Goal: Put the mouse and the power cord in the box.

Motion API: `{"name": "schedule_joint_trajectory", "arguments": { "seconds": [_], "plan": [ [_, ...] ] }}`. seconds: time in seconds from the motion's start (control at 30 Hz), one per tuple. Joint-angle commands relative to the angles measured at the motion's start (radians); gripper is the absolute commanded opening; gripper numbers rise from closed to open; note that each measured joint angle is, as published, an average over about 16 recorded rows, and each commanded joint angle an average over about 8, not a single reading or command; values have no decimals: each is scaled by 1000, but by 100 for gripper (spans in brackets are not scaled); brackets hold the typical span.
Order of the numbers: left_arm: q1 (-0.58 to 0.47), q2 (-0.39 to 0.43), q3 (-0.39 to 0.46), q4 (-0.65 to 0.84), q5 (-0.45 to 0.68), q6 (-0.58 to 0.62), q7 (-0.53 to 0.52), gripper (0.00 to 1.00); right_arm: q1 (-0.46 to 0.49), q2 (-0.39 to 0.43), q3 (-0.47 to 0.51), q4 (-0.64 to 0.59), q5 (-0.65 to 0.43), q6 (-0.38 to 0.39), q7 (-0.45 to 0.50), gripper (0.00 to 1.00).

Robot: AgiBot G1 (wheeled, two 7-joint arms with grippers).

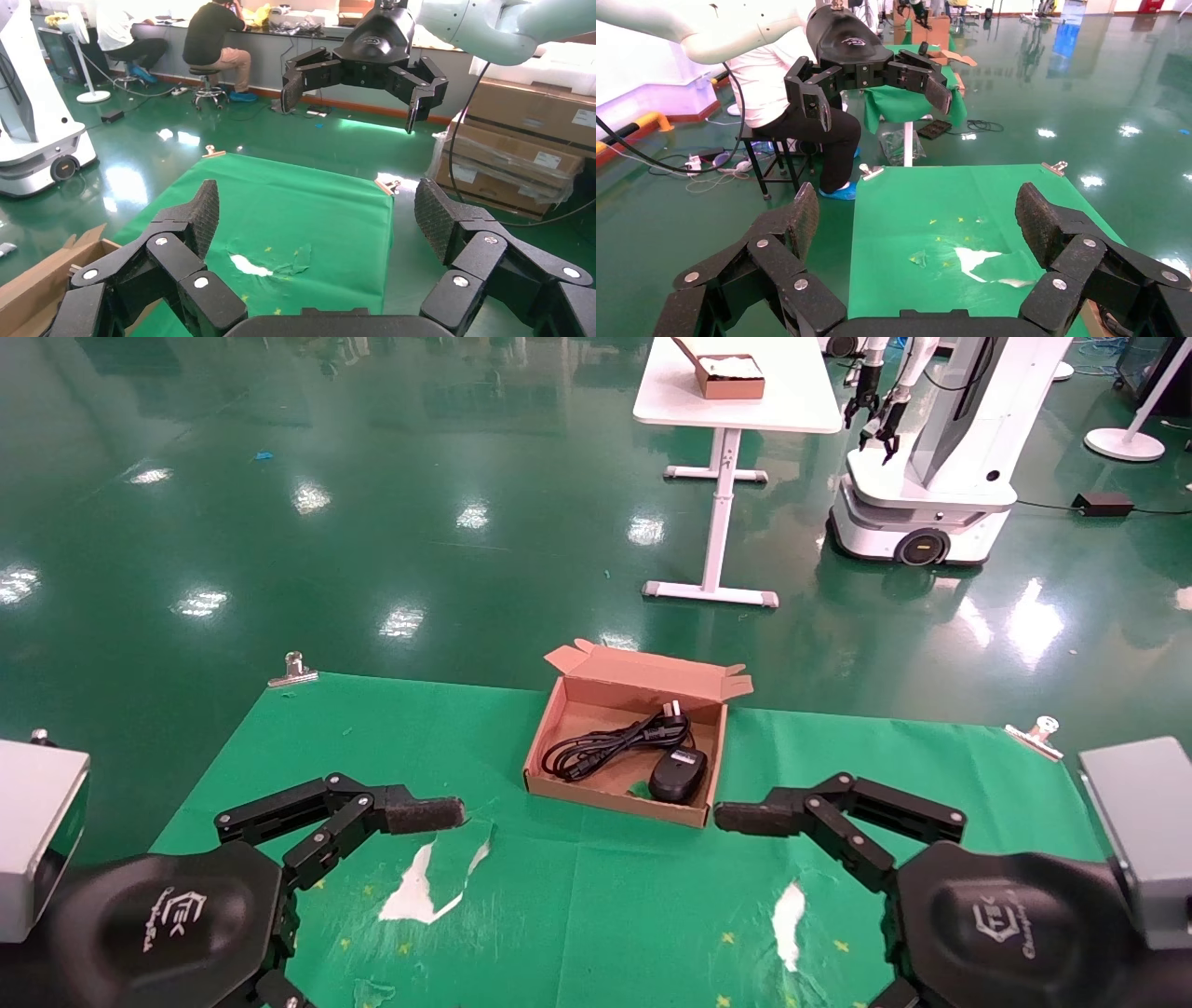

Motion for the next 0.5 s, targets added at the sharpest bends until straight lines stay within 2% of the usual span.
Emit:
{"name": "schedule_joint_trajectory", "arguments": {
  "seconds": [0.03, 0.5],
  "plan": [
    [0, 0, 0, 0, 0, 0, 0, 100, 0, 0, 0, 0, 0, 0, 0, 100],
    [0, 0, 0, 0, 0, 0, 0, 100, 0, 0, 0, 0, 0, 0, 0, 100]
  ]
}}
